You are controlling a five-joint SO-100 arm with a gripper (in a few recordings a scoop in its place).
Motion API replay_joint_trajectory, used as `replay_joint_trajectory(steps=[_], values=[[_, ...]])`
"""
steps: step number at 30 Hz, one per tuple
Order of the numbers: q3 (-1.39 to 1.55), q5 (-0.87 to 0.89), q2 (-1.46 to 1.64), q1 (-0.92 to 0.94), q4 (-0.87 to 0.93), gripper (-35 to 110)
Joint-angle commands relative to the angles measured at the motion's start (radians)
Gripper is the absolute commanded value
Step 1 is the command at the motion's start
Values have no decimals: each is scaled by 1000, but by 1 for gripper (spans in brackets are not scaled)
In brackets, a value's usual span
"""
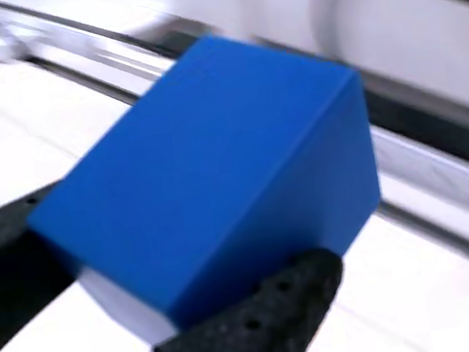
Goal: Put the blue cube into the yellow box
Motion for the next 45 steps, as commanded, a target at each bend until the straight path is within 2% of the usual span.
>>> replay_joint_trajectory(steps=[1,8,15,27,45], values=[[3,-5,264,-121,26,14],[81,23,422,-296,193,14],[104,121,511,-399,531,14],[-8,264,359,-446,838,14],[-138,407,84,-561,936,14]])
